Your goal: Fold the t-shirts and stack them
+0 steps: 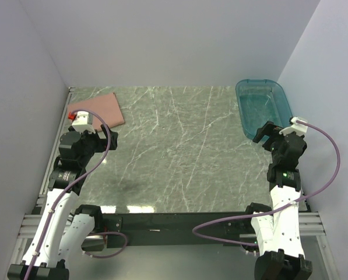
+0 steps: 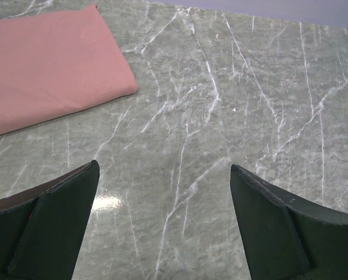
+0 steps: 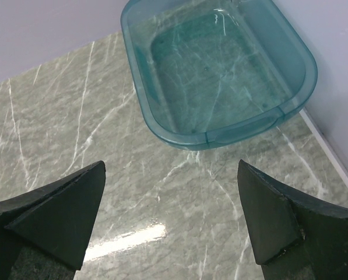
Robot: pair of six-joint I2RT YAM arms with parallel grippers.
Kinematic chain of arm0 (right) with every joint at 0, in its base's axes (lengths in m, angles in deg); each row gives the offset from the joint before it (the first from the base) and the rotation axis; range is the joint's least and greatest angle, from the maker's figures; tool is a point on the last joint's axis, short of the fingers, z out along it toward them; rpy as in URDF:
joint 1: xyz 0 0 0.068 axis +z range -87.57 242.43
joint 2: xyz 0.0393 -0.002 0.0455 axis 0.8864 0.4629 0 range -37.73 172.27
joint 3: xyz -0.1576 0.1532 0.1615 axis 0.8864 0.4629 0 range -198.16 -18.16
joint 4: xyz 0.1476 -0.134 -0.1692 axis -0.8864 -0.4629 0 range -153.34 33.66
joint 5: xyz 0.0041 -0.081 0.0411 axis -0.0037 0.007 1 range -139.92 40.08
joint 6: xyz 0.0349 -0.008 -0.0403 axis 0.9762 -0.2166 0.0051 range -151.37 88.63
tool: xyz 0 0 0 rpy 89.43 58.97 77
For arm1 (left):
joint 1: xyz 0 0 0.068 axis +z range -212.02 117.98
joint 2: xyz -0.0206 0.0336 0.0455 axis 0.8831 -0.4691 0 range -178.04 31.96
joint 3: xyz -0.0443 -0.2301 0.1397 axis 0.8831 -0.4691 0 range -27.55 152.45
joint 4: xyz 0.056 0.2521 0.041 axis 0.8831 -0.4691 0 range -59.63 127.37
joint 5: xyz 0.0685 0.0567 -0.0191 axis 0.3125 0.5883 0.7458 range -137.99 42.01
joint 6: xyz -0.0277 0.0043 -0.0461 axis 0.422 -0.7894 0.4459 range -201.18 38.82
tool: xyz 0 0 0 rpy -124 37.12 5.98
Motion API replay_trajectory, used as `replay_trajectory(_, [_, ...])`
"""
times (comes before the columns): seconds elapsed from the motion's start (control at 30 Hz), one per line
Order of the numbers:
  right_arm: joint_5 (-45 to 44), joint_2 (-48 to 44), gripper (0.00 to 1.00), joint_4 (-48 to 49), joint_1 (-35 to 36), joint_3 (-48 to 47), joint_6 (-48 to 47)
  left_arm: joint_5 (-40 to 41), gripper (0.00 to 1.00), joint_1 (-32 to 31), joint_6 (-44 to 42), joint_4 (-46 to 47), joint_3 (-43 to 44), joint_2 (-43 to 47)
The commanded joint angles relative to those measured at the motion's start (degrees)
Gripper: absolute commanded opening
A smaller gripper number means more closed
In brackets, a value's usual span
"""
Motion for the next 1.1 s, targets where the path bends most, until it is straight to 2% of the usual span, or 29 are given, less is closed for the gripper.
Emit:
replay_trajectory(0.0, [-0.06,-0.68,1.0,1.87,-0.56,-0.42,0.27,0.34,0.99,-0.04,0.22,1.81,0.23,0.29])
replay_trajectory(1.07, [-1.11,-1.65,1.0,1.35,-1.35,-0.77,0.44,0.17,0.99,-0.04,0.04,2.07,0.05,0.02])
